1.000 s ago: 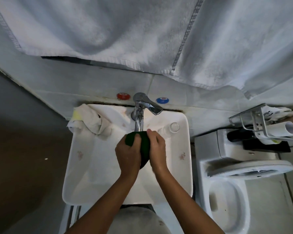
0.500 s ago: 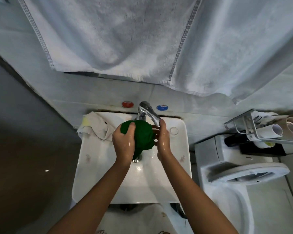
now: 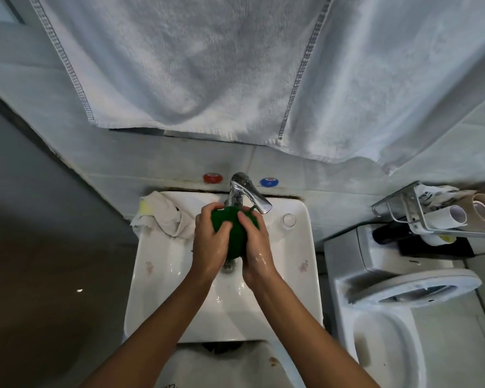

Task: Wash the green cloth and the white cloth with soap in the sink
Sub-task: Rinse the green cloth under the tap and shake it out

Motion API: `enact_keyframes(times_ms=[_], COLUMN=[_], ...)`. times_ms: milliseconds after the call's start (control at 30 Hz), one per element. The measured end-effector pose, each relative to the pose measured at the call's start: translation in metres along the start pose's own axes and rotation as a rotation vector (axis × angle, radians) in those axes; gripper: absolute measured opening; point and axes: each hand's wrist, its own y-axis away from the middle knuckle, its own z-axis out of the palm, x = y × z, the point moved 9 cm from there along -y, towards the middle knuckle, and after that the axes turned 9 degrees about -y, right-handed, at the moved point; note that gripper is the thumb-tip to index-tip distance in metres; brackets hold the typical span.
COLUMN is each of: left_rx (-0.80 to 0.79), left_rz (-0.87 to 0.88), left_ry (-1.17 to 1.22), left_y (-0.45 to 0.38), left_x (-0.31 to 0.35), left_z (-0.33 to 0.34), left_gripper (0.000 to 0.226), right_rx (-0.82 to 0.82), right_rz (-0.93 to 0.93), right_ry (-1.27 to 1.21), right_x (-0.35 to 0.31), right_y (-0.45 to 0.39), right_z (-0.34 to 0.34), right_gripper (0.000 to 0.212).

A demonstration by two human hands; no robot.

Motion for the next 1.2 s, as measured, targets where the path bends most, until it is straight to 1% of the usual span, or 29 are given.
enact_keyframes(times_ms=[67,133,167,233,267,333,400,467,567,633,700,767,900,933,967,1033,1067,1100,1133,1167,1200], left_rx=[0.007,0.03,0.055,0.154,0.217,0.304,0.34,0.356,0.343,0.334,0.328,0.323,0.266,0.239,0.209,0.194,0.188,0.177,0.168,0.171,0.187], left_rz=[-0.016,-0.037,-0.05,-0.062,-0.066,-0.096,-0.154,-0.192,-0.203,-0.211,-0.206,-0.185,-0.096,-0.047,0.026,0.269,0.397,0.488,0.529,0.528,0.495], left_ry=[0.07,0.113,0.126,0.108,0.084,0.06,0.058,0.036,-0.008,-0.036,-0.066,-0.11,-0.202,-0.218,-0.212,-0.215,-0.259,-0.311,-0.358,-0.382,-0.377], left_y=[0.001,0.004,0.006,0.008,0.008,0.007,0.006,0.007,0.005,0.003,0.003,0.002,-0.002,-0.001,0.001,0.011,0.017,0.023,0.026,0.025,0.024], left_x=[0.0,-0.004,-0.007,-0.009,-0.01,-0.016,-0.028,-0.039,-0.052,-0.061,-0.065,-0.065,-0.054,-0.052,-0.049,-0.034,-0.028,-0.023,-0.022,-0.021,-0.02], left_z=[-0.001,-0.003,-0.005,-0.014,-0.019,-0.028,-0.032,-0.034,-0.036,-0.037,-0.038,-0.039,-0.041,-0.041,-0.041,-0.046,-0.046,-0.045,-0.044,-0.044,-0.045], left_gripper=[0.03,0.029,0.026,0.019,0.016,0.018,0.02,0.02,0.02,0.02,0.022,0.025,0.02,0.022,0.028,0.045,0.05,0.051,0.051,0.051,0.051], right_rx=[0.042,0.05,0.052,0.063,0.077,0.115,0.139,0.167,0.184,0.182,0.201,0.225,0.156,0.122,0.083,-0.001,-0.029,-0.05,-0.061,-0.07,-0.074], right_rz=[-0.054,-0.097,-0.12,-0.145,-0.135,-0.082,-0.051,-0.027,-0.019,-0.029,-0.008,0.016,0.076,0.104,0.141,0.254,0.304,0.342,0.357,0.35,0.31], right_ry=[-0.015,-0.023,-0.011,0.017,0.025,0.036,0.016,0.03,0.079,0.144,0.158,0.137,0.093,0.088,0.09,0.101,0.098,0.086,0.079,0.073,0.08], right_x=[-0.002,-0.003,-0.002,0.004,0.01,0.023,0.033,0.044,0.055,0.059,0.064,0.07,0.07,0.068,0.065,0.064,0.063,0.062,0.06,0.056,0.05], right_y=[0.002,0.003,0.002,-0.001,-0.002,-0.005,-0.011,-0.017,-0.022,-0.024,-0.026,-0.024,-0.023,-0.024,-0.027,-0.029,-0.027,-0.024,-0.02,-0.017,-0.014], right_z=[0.005,0.011,0.014,0.019,0.021,0.022,0.022,0.019,0.019,0.018,0.016,0.014,0.018,0.019,0.02,0.023,0.026,0.029,0.032,0.035,0.037], right_gripper=[0.019,0.012,0.009,0.01,0.012,0.019,0.014,0.021,0.023,0.03,0.038,0.036,0.017,0.012,0.013,0.034,0.046,0.056,0.064,0.068,0.067])
